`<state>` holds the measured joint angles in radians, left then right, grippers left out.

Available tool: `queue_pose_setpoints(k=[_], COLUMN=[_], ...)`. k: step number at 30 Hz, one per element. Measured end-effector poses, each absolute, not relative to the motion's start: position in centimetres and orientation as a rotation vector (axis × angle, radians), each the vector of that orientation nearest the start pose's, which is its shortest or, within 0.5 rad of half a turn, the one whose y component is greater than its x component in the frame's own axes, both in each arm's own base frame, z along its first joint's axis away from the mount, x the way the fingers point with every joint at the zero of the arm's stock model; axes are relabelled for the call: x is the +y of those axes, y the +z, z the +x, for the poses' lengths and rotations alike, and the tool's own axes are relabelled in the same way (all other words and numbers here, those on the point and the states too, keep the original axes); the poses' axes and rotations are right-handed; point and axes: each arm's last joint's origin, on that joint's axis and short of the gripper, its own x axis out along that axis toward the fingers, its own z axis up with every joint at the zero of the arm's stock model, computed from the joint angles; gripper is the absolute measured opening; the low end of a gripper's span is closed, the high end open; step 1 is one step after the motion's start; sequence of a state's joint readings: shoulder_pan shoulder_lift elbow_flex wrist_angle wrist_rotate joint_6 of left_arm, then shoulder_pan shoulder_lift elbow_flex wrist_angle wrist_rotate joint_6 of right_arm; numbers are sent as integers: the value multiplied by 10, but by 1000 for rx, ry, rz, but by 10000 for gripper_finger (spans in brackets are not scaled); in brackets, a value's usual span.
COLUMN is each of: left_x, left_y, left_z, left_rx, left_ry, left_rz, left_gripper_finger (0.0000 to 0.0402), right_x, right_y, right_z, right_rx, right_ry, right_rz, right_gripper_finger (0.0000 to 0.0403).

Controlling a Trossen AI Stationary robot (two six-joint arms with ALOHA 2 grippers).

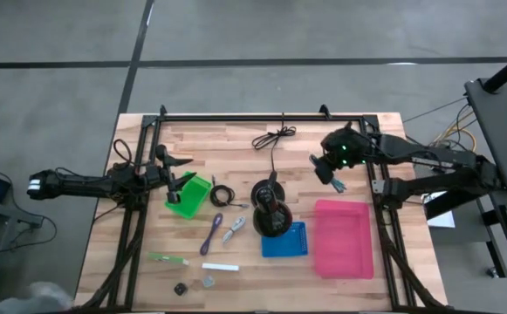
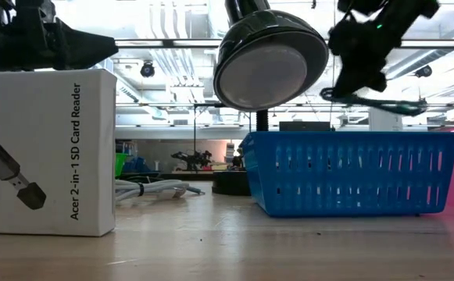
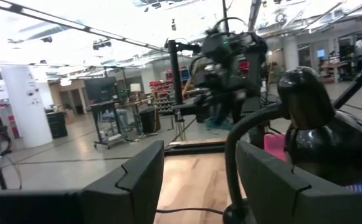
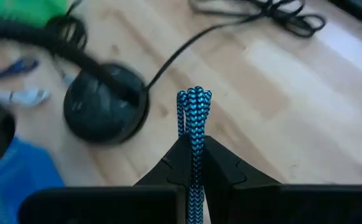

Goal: Pick and place items into bin
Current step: Put the blue charger cable into the pink bin

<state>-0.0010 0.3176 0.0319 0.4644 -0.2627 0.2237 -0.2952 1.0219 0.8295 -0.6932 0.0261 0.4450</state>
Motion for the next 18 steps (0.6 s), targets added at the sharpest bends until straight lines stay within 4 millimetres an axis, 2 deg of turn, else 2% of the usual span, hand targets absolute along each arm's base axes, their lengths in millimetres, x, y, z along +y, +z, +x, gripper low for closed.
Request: queue_pose_setpoints(k=[5,13,18], left_x=[8,8,8], left_y=[192,192,192], left_z=[115,115,115], left_rx=[-148,-149,-148], left_ry=[287,288,288], left_rz=[198,197,197], left_gripper_finger=[185,185,185], right_x=[-39,-8,12], right_y=[268,263,258], right_z=[178,182,181], right_rx=[857,972,1056], right_ry=[-425,-185,-106], right_rz=[496,400,361], right_gripper_finger=[12,12,12])
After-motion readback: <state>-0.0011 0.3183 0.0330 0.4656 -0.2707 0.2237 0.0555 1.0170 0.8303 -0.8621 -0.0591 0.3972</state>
